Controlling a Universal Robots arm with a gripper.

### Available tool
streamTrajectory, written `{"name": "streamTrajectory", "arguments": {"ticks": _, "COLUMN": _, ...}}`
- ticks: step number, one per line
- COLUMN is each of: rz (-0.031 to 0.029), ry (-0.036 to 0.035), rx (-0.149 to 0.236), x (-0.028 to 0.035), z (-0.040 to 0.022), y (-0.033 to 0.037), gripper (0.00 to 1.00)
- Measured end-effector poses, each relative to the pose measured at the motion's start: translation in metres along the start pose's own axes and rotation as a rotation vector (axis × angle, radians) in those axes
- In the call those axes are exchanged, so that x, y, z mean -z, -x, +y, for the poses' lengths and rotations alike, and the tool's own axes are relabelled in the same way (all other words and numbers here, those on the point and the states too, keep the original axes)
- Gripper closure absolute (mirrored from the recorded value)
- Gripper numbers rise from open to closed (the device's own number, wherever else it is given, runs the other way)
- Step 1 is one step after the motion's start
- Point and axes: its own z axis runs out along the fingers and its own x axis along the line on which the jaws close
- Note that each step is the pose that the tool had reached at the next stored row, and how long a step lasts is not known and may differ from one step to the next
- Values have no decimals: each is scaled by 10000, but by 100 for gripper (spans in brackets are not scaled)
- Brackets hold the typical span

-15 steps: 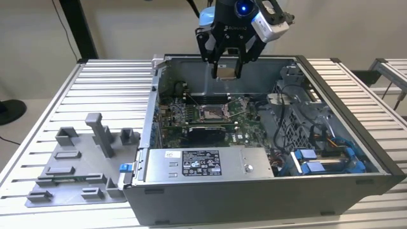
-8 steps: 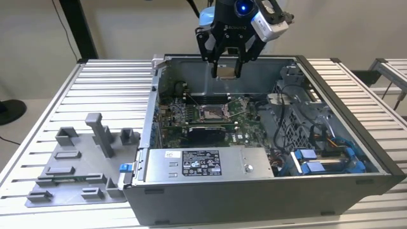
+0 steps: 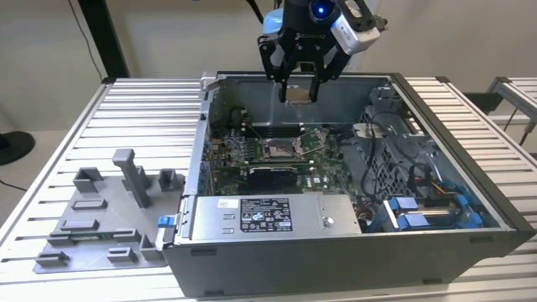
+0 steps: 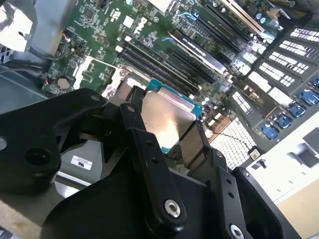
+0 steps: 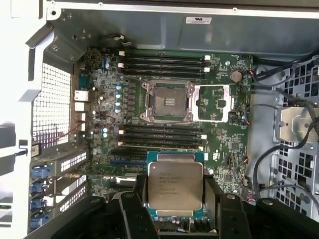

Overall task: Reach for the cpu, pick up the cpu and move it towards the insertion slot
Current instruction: 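Pick up the cpu and move it towards the insertion slot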

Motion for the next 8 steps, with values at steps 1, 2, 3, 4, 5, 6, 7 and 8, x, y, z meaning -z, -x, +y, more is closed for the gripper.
{"name": "streamTrajectory", "arguments": {"ticks": 1, "rz": 0, "ry": 0, "rx": 0, "x": 0, "z": 1, "y": 0, "gripper": 100}}
{"name": "streamTrajectory", "arguments": {"ticks": 2, "rz": 0, "ry": 0, "rx": -1, "x": -1, "z": 3, "y": 0, "gripper": 100}}
{"name": "streamTrajectory", "arguments": {"ticks": 3, "rz": 0, "ry": 0, "rx": -1, "x": -2, "z": 7, "y": 0, "gripper": 100}}
{"name": "streamTrajectory", "arguments": {"ticks": 4, "rz": 0, "ry": 0, "rx": -1, "x": -2, "z": 10, "y": 1, "gripper": 100}}
{"name": "streamTrajectory", "arguments": {"ticks": 5, "rz": 0, "ry": 0, "rx": 0, "x": -3, "z": 14, "y": 2, "gripper": 100}}
{"name": "streamTrajectory", "arguments": {"ticks": 6, "rz": 0, "ry": 1, "rx": -1, "x": -5, "z": 22, "y": 3, "gripper": 100}}
{"name": "streamTrajectory", "arguments": {"ticks": 7, "rz": 1, "ry": 2, "rx": -2, "x": -8, "z": 35, "y": 5, "gripper": 100}}
{"name": "streamTrajectory", "arguments": {"ticks": 8, "rz": 0, "ry": 1, "rx": -2, "x": -10, "z": 47, "y": 8, "gripper": 100}}
